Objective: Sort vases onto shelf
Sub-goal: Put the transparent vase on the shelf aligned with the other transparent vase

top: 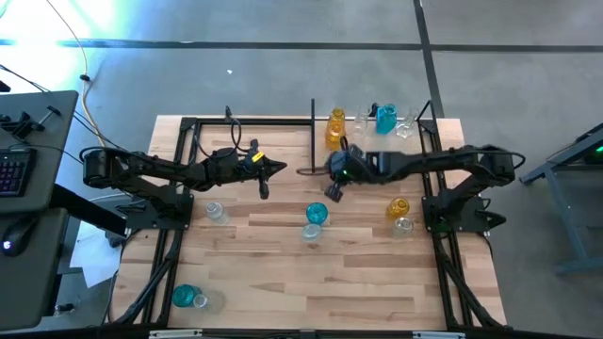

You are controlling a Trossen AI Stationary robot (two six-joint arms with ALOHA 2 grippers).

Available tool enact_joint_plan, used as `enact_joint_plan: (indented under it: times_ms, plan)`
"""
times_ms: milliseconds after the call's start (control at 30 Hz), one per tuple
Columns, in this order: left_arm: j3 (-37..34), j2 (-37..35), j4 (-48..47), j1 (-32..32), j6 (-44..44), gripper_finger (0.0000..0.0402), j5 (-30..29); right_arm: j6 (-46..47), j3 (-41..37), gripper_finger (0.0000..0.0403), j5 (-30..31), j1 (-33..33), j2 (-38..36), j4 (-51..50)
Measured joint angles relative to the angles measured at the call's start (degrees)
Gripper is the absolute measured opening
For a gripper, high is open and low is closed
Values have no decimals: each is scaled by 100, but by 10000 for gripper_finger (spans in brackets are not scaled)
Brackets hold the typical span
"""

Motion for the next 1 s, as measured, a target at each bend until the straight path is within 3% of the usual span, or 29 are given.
enact_joint_plan:
  times_ms: [200, 567, 900, 1000]
  plan:
    - [2, 0, -5, 0, -24, 0, 1, 372, -765, 0, -29, 491, -225, 1189]
    - [1, 0, -3, 1, -21, 0, 1, -152, -852, 0, 79, 978, -238, 1992]
    - [2, 1, -246, -23, 24, 0, 9, -885, -1886, 0, -170, 1094, -231, 4593]
    - [2, 0, -320, -72, 76, 0, 15, -1025, -1976, 0, -191, 1127, -231, 4869]
